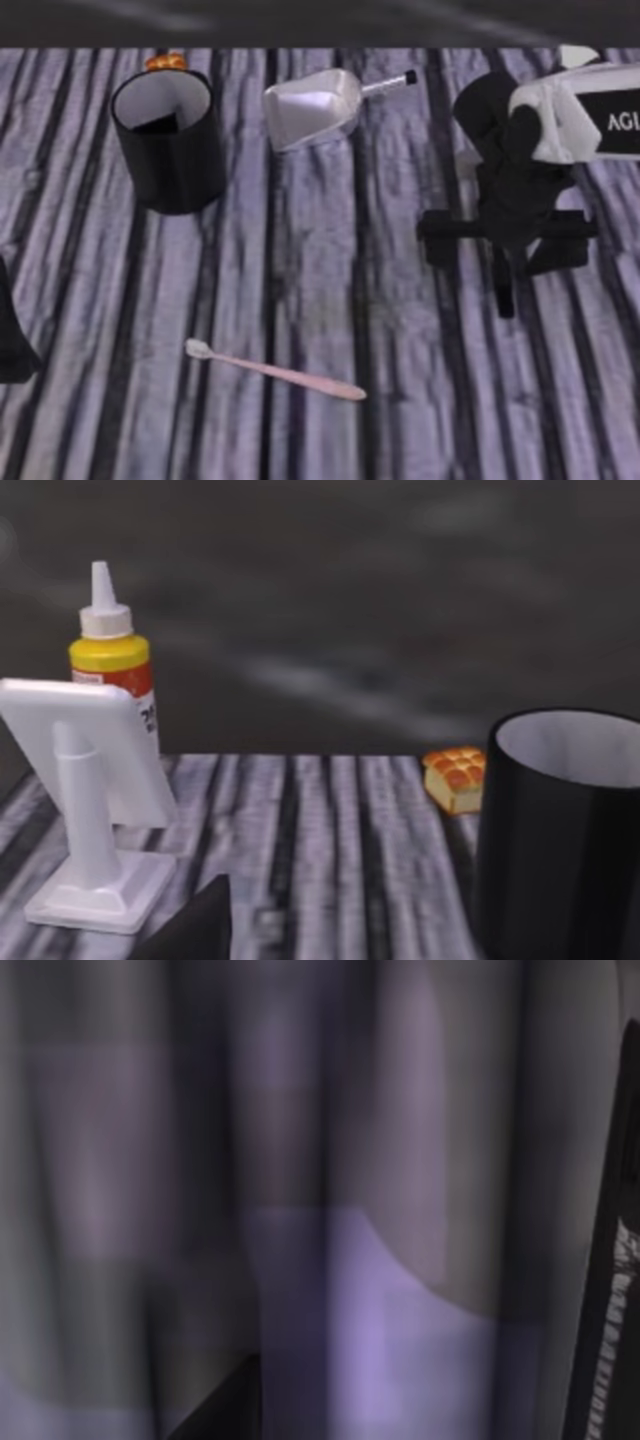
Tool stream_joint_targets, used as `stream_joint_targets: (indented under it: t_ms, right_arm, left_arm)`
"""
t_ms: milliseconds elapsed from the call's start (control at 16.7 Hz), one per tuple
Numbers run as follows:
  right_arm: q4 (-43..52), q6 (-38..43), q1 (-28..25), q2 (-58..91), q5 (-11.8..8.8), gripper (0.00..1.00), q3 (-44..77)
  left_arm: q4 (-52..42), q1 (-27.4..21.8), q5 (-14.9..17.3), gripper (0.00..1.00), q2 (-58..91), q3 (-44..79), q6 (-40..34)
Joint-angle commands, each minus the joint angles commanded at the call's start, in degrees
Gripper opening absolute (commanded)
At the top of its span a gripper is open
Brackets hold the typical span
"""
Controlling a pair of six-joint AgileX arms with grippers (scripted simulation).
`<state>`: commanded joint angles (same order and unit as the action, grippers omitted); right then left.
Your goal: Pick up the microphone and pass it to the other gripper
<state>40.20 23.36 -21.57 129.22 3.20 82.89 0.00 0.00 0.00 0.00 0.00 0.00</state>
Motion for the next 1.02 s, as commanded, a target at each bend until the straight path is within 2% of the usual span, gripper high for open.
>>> stream_joint_targets:
  t_ms: [360,1020]
  right_arm:
    - [0.0,0.0,0.0,0.0,0.0,0.02,0.0]
    - [0.23,-0.19,-0.28,-3.08,-0.3,0.0,1.11]
  left_arm:
    - [0.0,0.0,0.0,1.0,0.0,0.0,0.0]
    - [0.0,0.0,0.0,1.0,0.0,0.0,0.0]
